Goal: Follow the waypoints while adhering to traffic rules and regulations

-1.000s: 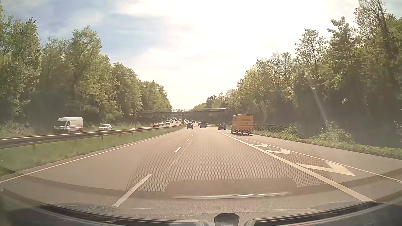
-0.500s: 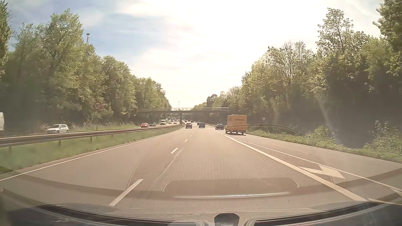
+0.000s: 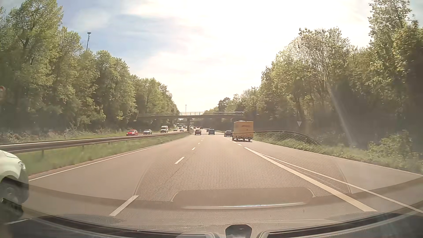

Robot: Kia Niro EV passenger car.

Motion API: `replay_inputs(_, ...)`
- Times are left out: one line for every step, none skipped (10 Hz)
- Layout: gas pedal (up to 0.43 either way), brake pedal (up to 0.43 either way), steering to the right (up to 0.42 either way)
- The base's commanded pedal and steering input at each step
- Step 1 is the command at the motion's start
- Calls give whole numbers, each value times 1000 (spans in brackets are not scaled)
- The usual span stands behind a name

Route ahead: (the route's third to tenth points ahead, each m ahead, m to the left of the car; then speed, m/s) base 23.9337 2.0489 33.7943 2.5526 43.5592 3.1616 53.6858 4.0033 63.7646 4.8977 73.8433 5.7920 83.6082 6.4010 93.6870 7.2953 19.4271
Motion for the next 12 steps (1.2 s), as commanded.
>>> replay_inputs(67, 0, 0)
replay_inputs(67, 0, -1)
replay_inputs(67, 0, 0)
replay_inputs(67, 0, -1)
replay_inputs(67, 0, 0)
replay_inputs(67, 0, -1)
replay_inputs(79, 0, -1)
replay_inputs(79, 0, -1)
replay_inputs(79, 0, -1)
replay_inputs(79, 0, -1)
replay_inputs(79, 0, -1)
replay_inputs(79, 0, -1)
